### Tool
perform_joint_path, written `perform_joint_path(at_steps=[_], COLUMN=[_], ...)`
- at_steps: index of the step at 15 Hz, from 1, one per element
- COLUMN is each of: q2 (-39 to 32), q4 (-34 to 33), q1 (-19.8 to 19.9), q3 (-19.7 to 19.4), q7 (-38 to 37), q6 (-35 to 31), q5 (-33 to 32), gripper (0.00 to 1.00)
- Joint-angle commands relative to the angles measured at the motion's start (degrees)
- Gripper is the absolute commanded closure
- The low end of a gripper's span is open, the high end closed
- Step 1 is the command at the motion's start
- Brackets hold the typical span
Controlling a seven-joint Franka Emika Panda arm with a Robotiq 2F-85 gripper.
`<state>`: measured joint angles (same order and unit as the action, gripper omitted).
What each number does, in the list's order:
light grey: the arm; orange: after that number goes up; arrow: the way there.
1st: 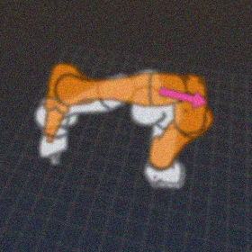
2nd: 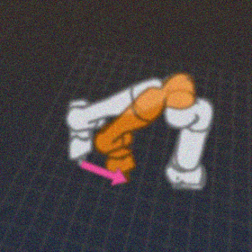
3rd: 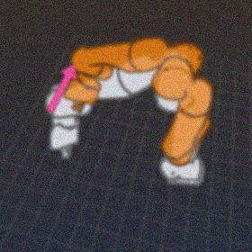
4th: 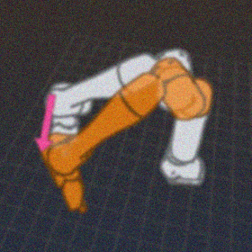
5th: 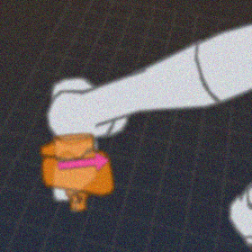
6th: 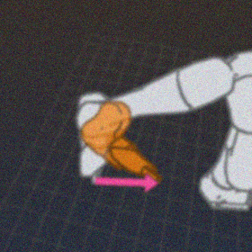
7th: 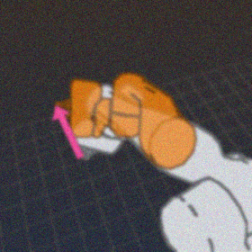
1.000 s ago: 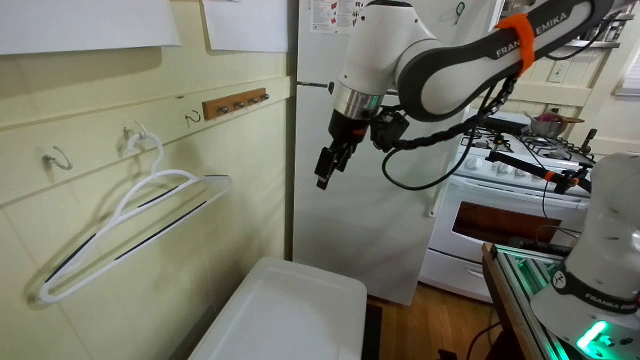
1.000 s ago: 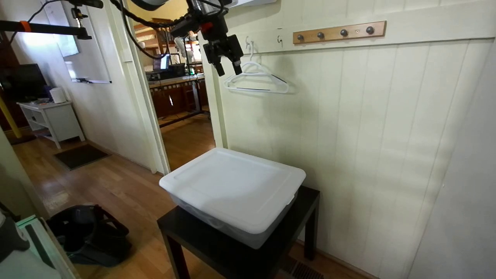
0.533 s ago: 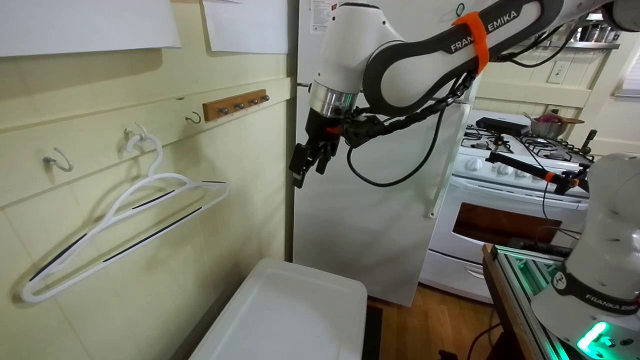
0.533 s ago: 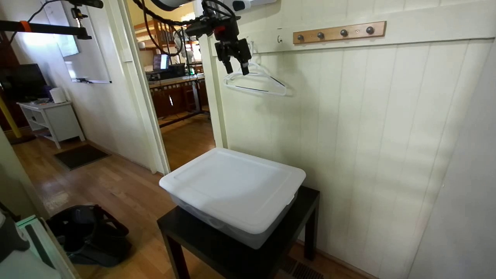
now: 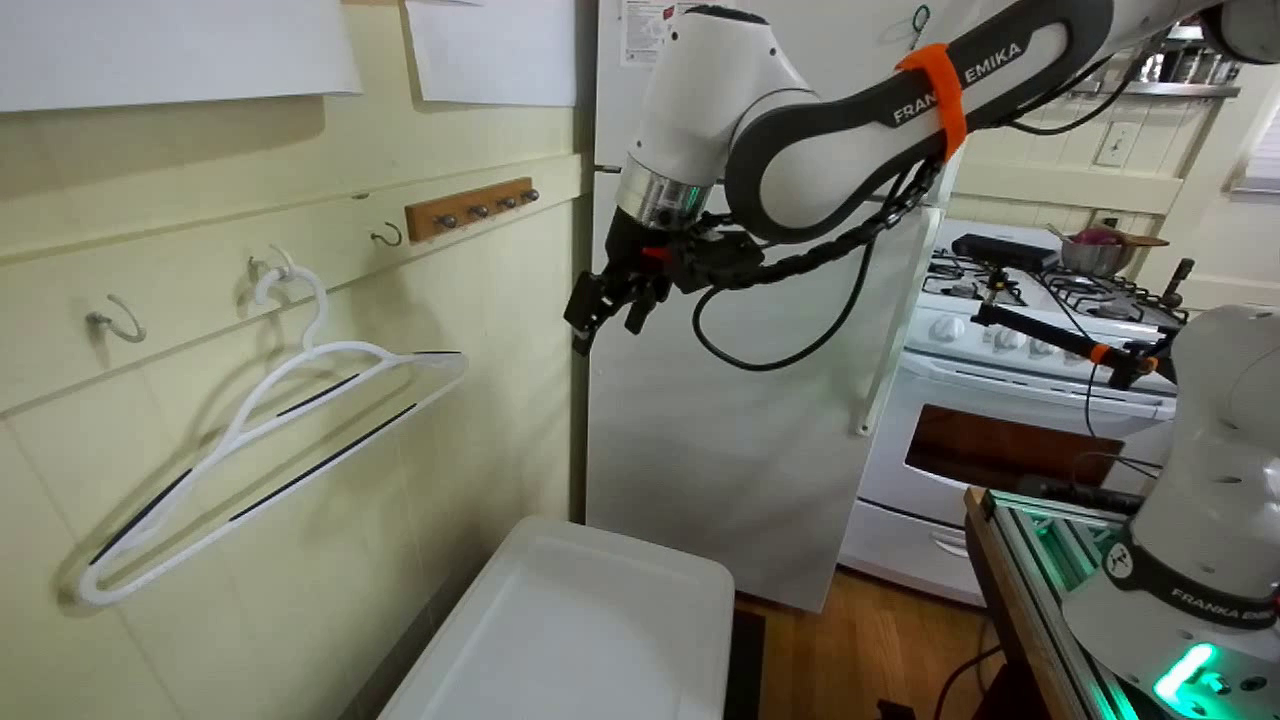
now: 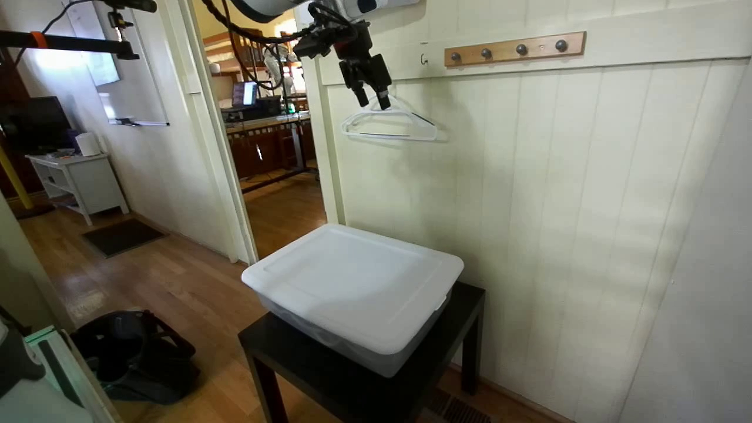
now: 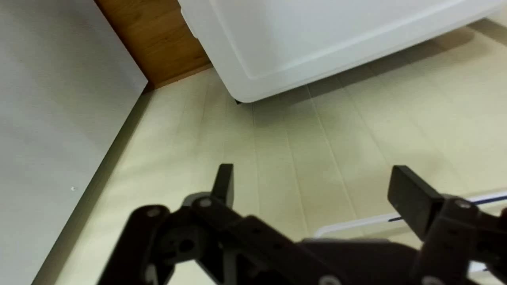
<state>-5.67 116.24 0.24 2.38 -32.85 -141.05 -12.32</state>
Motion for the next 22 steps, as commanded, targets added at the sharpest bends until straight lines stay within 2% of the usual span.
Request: perform_joint_path(at_steps=[1,4,6,10,14,18,21,22], q2=[-5.1,-9.1,-11.5,-15.4,-18.1,-21.5,-24.7,-25.3], q4=[-1.9,-3.3,-4.4,-7.2,-10.2,-14.9,-18.7,-19.2], q1=[-1.6,-3.0,-2.3,-4.9,-10.7,-18.5,-24.2,-25.2], q3=[-3.1,-5.5,-5.3,-8.4,-14.8,-23.7,-30.3,-31.3], q7=[-6.4,-5.1,-5.1,-6.3,-9.6,-15.8,-21.3,-22.7], q6=[-10.3,-17.9,-21.7,-28.0,-33.5,-37.0,-38.4,-38.2], q5=[-5.5,-8.0,-10.9,-19.0,-29.6,-39.2,-44.4,-44.5], gripper=[0.0,0.0,0.0,0.0,0.0,0.0,0.0,0.0])
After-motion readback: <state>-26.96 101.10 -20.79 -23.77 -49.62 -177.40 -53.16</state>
